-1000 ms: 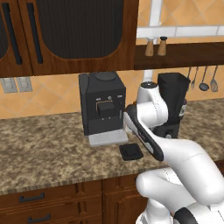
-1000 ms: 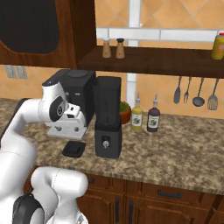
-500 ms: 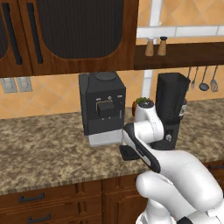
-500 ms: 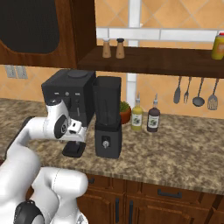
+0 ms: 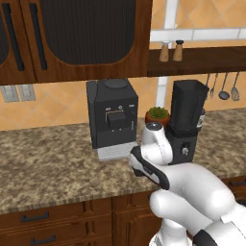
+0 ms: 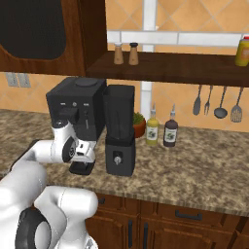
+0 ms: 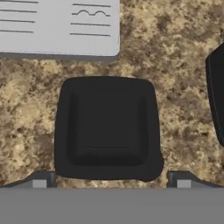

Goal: Close the lid blender by securely placing the lid on top.

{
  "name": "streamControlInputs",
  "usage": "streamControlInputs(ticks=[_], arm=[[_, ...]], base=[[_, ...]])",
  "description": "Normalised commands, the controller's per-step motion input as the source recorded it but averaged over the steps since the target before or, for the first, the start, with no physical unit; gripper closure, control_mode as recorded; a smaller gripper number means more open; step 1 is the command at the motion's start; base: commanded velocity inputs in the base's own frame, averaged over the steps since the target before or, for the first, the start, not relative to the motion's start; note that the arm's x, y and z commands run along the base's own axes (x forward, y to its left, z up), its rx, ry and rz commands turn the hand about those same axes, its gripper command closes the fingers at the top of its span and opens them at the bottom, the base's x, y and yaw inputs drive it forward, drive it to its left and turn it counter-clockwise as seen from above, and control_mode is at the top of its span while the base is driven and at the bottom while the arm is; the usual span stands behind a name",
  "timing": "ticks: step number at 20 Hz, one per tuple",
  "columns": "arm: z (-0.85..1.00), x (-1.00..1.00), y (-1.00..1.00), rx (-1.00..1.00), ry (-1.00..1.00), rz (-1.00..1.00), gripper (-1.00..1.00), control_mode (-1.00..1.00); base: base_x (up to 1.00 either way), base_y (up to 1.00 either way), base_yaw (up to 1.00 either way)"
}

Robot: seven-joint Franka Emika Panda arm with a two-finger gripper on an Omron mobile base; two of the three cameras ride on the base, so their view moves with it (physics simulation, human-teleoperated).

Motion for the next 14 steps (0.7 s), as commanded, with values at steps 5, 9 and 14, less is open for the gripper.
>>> streamControlInputs(ticks=[5,9,14], arm=[[-0.35,0.18,0.0,0.02,0.0,0.0,-1.0,-1.0],[-0.31,0.23,-0.04,0.02,0.0,0.0,-1.0,-1.0],[-0.41,0.02,-0.09,0.03,0.0,0.0,-1.0,-1.0]], base=[[0.0,0.0,0.0],[0.0,0.0,0.0],[0.0,0.0,0.0]])
